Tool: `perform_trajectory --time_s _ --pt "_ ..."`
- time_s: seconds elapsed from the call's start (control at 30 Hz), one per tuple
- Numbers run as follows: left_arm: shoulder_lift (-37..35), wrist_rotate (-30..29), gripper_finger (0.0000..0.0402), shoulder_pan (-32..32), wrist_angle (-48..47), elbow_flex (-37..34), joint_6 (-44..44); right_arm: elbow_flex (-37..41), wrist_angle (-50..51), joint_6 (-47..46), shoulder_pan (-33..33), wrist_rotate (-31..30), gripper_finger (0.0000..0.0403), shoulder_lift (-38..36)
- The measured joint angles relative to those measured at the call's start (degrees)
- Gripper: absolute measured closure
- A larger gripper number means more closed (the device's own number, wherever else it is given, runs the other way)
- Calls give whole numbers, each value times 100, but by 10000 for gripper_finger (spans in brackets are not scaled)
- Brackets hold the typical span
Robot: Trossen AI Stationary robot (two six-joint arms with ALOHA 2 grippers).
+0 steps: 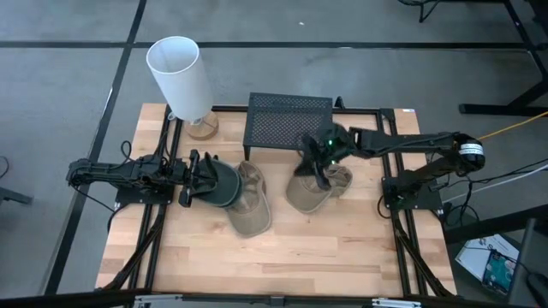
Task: Pick & Place hat
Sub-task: Put the right brown cap on the shelf
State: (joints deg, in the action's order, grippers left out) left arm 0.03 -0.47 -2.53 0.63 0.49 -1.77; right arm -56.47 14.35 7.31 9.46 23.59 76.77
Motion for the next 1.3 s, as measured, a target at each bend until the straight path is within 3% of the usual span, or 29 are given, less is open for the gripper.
perform_trajectory --time_s 0.3,0.53,0.9,1.17,1.3 --pt "0 2 391 1 -1 -1 1 0 528 -268 -1191 -710 350 -4" --pt "0 2 389 -2 -1 -2 1 0 954 -1285 -2006 -2180 350 -4" --pt "0 2 390 0 -1 -2 1 2 1172 -3380 -3307 -3784 350 -4" --pt "0 4 393 1 -1 0 1 2 1168 -4812 -3697 -3849 350 258" --pt "0 4 393 0 -1 1 1 2 1169 -5059 -3775 -3794 350 477"
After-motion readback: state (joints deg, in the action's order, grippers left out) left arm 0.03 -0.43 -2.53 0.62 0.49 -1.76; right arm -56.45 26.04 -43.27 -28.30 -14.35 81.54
